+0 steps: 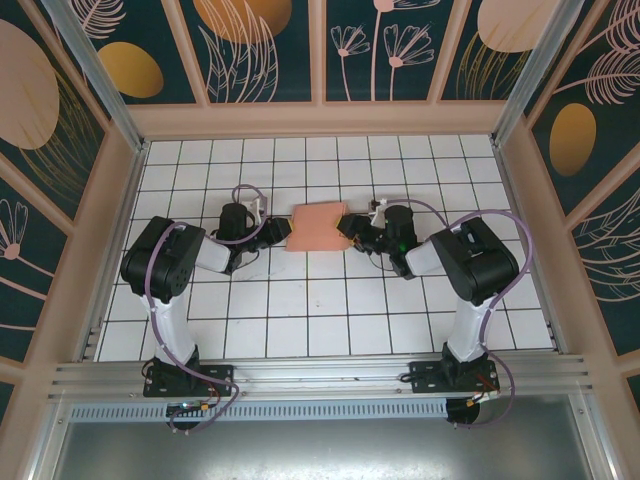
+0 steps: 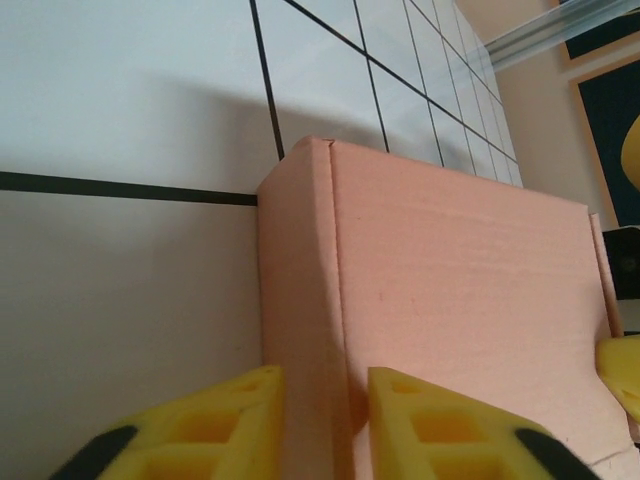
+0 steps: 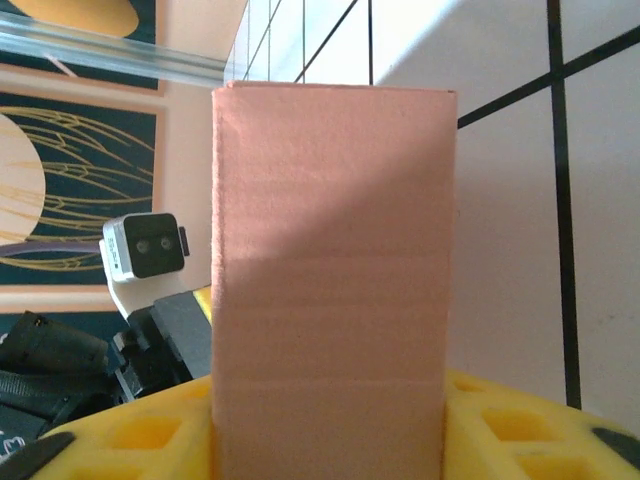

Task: Fold the paper box

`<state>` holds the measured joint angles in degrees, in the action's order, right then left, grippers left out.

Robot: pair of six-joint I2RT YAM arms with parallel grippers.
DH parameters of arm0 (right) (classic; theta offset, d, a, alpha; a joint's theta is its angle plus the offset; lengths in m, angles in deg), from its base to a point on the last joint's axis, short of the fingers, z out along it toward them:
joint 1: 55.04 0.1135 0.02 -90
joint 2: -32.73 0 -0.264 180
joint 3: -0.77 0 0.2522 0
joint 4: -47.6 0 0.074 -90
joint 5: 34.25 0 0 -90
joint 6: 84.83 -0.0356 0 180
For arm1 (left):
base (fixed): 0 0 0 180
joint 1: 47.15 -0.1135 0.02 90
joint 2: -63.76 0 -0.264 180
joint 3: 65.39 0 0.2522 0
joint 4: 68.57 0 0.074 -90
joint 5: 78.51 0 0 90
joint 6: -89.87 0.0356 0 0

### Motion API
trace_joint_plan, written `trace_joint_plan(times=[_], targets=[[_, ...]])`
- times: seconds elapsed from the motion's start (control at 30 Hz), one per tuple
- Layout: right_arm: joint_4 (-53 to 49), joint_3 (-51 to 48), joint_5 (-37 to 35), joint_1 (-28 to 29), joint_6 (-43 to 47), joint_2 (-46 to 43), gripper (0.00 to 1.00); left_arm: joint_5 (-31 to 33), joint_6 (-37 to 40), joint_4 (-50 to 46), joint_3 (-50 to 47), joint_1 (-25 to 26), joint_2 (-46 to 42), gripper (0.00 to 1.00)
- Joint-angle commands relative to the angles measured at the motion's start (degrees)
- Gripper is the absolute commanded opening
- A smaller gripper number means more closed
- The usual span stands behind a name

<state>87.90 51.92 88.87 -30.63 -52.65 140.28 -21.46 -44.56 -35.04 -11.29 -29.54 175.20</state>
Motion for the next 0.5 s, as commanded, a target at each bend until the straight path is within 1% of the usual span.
trace_joint_plan(times=[0.0, 0.13, 0.2, 0.27, 0.33, 0.43, 0.47], targets=[[2.5, 1.1, 1.4, -0.5, -0.8, -1.3, 0.39, 2.6, 1.8, -5.5, -1.3, -0.1, 0.7, 0.33], [2.3, 0.6, 1.4, -0.8, -1.2, -2.4, 0.37, 5.1, 2.9, -1.7, -3.8, -0.1, -3.5, 0.51], [2.2, 0.2, 1.3, -0.9, -1.2, -3.3, 0.32, 7.8, 4.8, 0.6, -6.0, 0.0, -7.2, 0.57], [1.9, -0.3, 1.3, -1.1, -1.0, -4.2, 0.32, 10.9, 7.4, 3.4, -8.7, 0.2, -11.7, 0.73], [1.4, -0.6, 1.2, -1.3, -0.5, -5.3, 0.32, 14.9, 11.5, 4.9, -11.2, 1.1, -17.3, 0.86], [0.0, -1.2, 1.3, -1.5, 0.5, -7.2, 0.31, 22.9, 20.4, 2.9, -13.4, 5.1, -26.0, 0.93], [-0.4, -1.3, 1.3, -1.6, 0.7, -7.9, 0.31, 25.3, 24.4, 2.3, -13.8, 7.1, -28.4, 0.98]])
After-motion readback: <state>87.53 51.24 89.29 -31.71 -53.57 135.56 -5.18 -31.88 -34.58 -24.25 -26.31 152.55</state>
